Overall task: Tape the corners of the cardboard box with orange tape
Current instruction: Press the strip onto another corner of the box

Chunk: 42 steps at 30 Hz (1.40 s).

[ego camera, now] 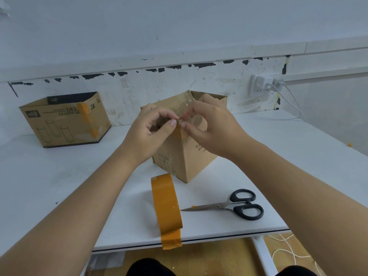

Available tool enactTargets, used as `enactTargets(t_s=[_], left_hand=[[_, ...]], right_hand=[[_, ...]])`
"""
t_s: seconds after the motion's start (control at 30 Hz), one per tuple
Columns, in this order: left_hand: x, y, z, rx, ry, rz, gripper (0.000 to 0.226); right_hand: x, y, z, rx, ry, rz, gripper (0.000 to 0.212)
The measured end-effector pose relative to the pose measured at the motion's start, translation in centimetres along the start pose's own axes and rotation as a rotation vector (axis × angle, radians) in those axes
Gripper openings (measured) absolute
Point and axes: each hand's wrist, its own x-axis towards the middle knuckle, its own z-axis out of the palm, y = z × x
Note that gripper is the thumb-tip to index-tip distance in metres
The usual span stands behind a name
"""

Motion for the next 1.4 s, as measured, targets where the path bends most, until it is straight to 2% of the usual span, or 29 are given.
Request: enactTargets(t_s=[0.23, 0.37, 0.43, 0.5, 0.63, 0.87, 1.07, 1.2, 1.33, 1.4], left_hand=[[0.0, 0.2, 0.2, -0.022, 0.011, -0.032, 0.013], [0.1, 0.1, 0.2, 0.022, 0.008, -0.036, 0.023], [0.2, 0.1, 0.1, 0.004, -0.015, -0.060, 0.019], [0.2, 0.1, -0.3, -0.032, -0.054, -0.072, 0.011], [0.4, -0.1, -0.3, -0.020, -0.053, -0.064, 0.017], [0.6, -0.4, -0.4, 0.060, -0.054, -0.052, 0.027], [0.4, 0.0, -0.3, 0.134, -0.042, -0.037, 0.026], [0.2, 0.4, -0.1, 0.125, -0.055, -0.076, 0.015], [-0.5, 1.5, -0.9, 0.119, -0.083, -0.092, 0.020], [-1.8, 2.2, -1.7, 0.053, 0.019, -0.198, 0.023]], right_hand=[[0.1, -0.2, -0.1, 0.008, -0.013, -0.002, 0.012], [0.2, -0.5, 0.1, -0.014, -0.004, 0.003, 0.010], [0.2, -0.8, 0.2, -0.032, 0.001, 0.009, 0.011], [0.3, -0.9, -0.1, -0.026, -0.020, 0.006, 0.011], [0.8, -0.8, -0.7, -0.060, -0.079, -0.020, 0.011], [0.9, -1.1, 0.5, -0.130, 0.002, -0.006, 0.011], [0.7, -1.5, 0.7, -0.180, 0.000, -0.018, 0.012], [0.5, -1.7, 0.2, -0.192, -0.034, -0.012, 0.014], [0.2, -2.0, -0.4, -0.193, -0.108, 0.000, 0.022], [0.0, -1.9, -0.9, -0.212, -0.154, -0.033, 0.027]])
